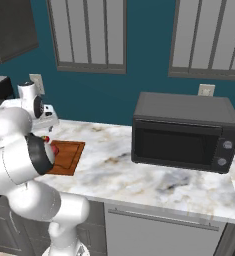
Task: Place the avocado, onion, tomato, and bell pepper on the cutting board.
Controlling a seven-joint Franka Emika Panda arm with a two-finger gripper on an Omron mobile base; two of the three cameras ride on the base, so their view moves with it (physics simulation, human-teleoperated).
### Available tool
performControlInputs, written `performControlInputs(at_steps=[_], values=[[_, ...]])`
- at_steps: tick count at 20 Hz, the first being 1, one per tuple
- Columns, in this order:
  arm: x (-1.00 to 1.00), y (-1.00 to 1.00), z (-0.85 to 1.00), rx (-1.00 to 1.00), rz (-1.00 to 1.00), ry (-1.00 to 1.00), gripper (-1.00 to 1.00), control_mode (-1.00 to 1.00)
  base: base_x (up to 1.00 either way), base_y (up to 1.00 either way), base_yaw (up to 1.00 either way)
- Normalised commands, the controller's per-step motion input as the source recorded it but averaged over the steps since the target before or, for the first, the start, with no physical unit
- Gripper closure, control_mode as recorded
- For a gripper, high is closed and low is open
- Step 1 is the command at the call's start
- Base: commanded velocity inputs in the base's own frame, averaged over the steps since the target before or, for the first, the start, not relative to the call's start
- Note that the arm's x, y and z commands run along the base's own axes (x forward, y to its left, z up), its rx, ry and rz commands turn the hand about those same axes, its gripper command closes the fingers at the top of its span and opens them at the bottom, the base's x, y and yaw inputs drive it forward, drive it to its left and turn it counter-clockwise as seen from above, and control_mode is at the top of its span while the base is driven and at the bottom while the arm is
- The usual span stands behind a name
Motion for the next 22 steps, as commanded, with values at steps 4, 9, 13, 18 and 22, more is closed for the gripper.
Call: performControlInputs(at_steps=[4,9,13,18,22], values=[[-0.19,0.26,0.39,0.01,0.00,-0.03,-1.00,-1.00,0.00,0.00,0.00],[-0.46,0.56,0.08,0.00,0.00,-0.02,-1.00,-1.00,0.00,0.00,0.00],[-0.66,0.48,-0.01,0.00,0.00,-0.04,-1.00,-1.00,0.00,0.00,0.00],[-0.63,0.36,0.04,0.00,0.00,-0.01,-1.00,-1.00,0.00,0.00,0.00],[-0.61,0.31,0.31,0.01,0.00,-0.06,-1.00,-1.00,0.00,0.00,0.00]])
